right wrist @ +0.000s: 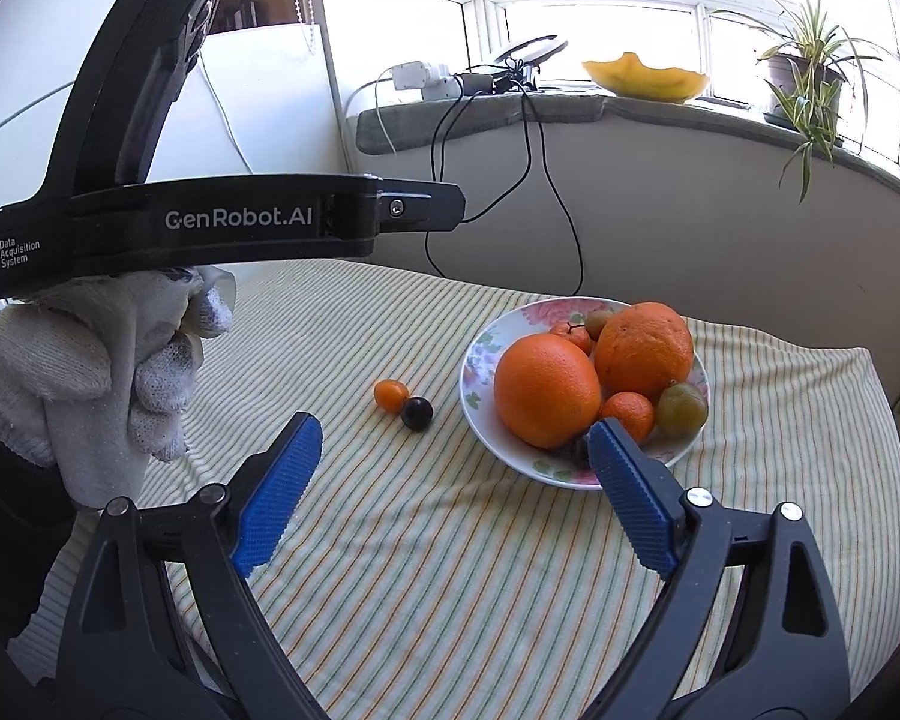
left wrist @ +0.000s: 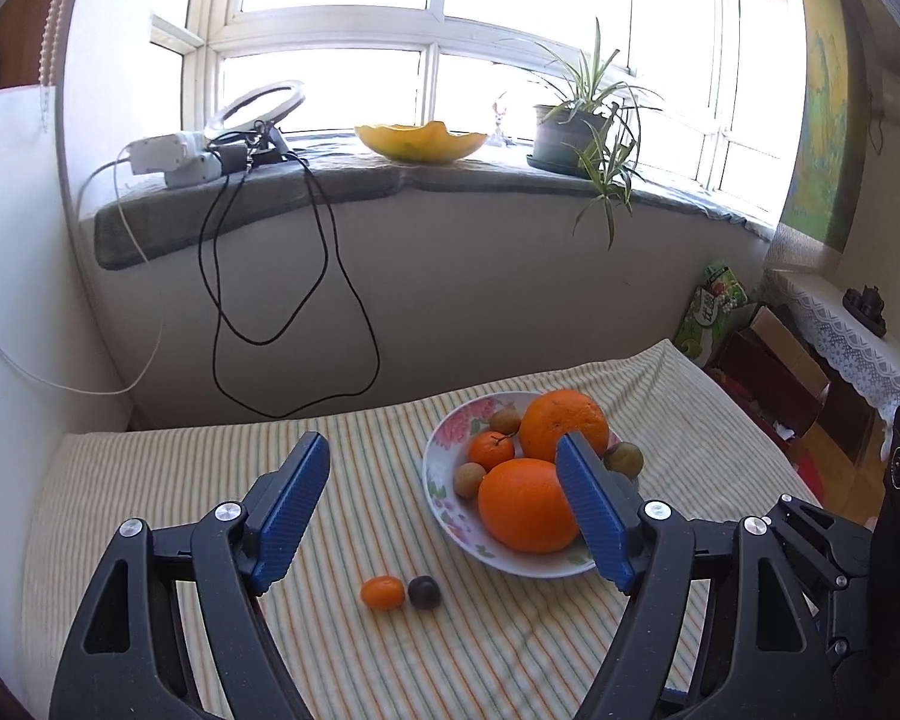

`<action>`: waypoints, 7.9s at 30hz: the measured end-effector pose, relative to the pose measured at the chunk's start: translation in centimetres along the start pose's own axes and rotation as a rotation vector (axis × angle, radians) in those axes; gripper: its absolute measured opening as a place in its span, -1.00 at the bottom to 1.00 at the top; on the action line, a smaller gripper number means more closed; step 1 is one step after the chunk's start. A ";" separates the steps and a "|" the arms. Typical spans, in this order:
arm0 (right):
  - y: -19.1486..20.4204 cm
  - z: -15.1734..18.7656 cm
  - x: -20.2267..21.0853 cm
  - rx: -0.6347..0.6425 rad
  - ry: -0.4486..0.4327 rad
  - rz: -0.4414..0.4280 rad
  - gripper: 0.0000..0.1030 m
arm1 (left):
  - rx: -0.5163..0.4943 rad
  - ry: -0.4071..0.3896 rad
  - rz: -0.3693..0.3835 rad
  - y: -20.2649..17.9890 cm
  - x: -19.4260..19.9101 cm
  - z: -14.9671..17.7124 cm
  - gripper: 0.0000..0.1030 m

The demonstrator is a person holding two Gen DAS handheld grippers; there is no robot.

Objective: Organize fruits

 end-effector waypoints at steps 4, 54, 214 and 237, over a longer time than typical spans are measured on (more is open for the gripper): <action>0.7 0.0 -0.3 0.002 0.009 -0.024 0.80 | 0.035 -0.005 -0.014 2.0 1.0 0.9 0.51; 2.2 0.6 -13.5 -0.050 0.224 0.020 -0.44 | 0.065 0.295 0.179 5.4 -8.4 8.5 -0.43; -9.8 0.5 -0.4 -0.220 -0.045 0.129 0.14 | -0.050 0.143 0.134 -0.9 -8.5 1.1 -0.27; -7.3 2.2 2.0 -0.190 -0.053 0.187 0.83 | 0.000 0.019 -0.062 -2.9 0.7 6.2 0.67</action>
Point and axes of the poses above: each gripper's, at about its wrist camera, not at the fingertips, and x roughly against the way its jaws point, y to its left, z to its underside, the point moved 2 cm from there along -x, roughly the way its jaws point, and after that the axes turned 4 degrees about y, right-handed, at the moved point
